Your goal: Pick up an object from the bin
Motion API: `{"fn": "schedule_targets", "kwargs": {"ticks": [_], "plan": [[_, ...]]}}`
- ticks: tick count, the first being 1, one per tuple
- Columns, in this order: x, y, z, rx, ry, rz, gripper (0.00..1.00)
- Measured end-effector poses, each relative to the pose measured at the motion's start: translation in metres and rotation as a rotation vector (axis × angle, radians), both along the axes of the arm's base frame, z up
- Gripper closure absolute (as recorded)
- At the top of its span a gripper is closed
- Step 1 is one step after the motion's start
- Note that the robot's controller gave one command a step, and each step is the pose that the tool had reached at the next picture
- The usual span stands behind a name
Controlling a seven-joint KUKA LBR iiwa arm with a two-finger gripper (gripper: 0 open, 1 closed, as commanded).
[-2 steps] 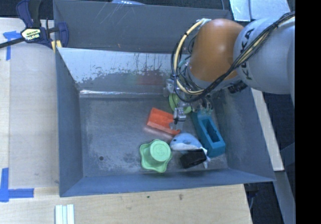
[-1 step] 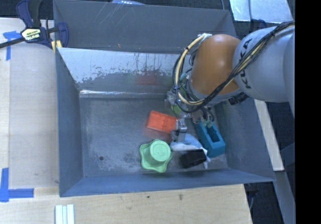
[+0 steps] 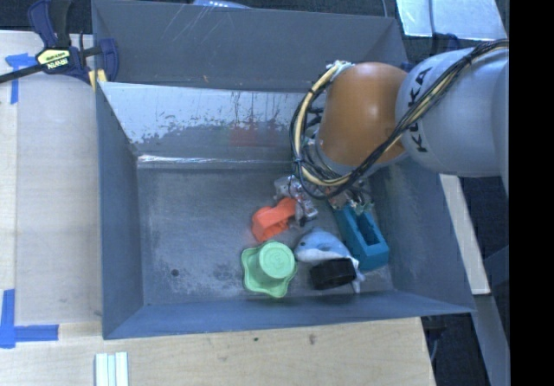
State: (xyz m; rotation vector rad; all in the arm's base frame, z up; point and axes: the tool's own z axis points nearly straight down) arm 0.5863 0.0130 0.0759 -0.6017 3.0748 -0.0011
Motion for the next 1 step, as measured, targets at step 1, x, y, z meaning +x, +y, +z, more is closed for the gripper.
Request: {"fn": "schedule_targets", "kwargs": {"ticks": [1], "plan": [[0.0000,0.0000,0.0000,0.000,0.000,0.000,1.00]]}}
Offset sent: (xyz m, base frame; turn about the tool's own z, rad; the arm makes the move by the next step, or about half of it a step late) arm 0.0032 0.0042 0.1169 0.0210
